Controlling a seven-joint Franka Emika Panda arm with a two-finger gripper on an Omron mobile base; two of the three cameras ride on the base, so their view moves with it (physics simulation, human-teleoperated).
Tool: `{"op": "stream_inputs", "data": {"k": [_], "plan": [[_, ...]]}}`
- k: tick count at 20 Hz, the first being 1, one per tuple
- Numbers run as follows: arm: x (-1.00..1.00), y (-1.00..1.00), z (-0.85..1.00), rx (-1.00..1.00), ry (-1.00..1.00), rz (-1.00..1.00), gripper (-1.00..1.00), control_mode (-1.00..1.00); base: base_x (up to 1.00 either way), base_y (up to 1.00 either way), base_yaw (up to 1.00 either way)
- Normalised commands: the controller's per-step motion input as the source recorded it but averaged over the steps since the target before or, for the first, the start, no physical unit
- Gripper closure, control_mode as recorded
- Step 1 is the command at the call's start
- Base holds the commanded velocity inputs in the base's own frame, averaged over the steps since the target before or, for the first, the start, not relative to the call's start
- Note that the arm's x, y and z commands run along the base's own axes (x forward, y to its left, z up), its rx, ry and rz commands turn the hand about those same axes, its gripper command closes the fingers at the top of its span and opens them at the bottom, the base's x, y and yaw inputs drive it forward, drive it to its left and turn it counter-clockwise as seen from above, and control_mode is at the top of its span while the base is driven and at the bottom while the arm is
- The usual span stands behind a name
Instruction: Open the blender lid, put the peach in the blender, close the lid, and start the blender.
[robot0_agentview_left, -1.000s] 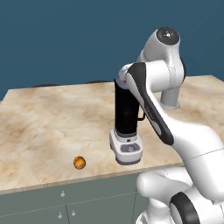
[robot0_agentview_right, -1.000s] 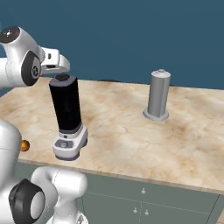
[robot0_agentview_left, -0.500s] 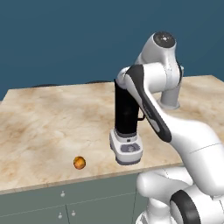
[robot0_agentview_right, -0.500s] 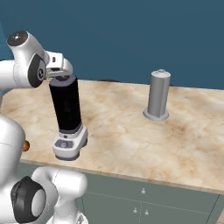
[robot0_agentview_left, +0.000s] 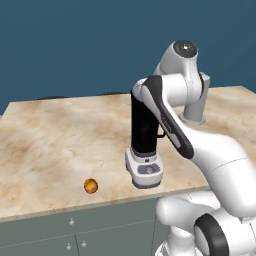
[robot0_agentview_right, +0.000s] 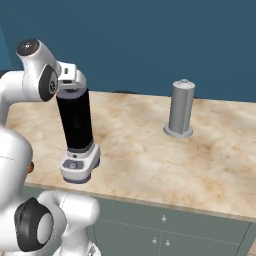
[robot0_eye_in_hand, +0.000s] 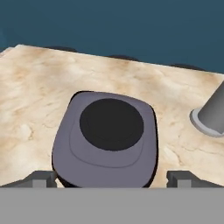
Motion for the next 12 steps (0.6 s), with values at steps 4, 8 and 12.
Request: {"op": "stream_inputs", "data": {"k": [4, 8, 12], "plan": [[0.14, 0.00, 0.00, 0.00, 0.07, 0.00, -1.00, -1.00, 0.00, 0.00, 0.00], [0.15, 0.00, 0.00, 0.02, 0.06, 0.00, -1.00, -1.00, 0.00, 0.00, 0.00], [0.17, 0.00, 0.00, 0.01, 0.10, 0.00, -1.00, -1.00, 0.00, 0.00, 0.00]]}}
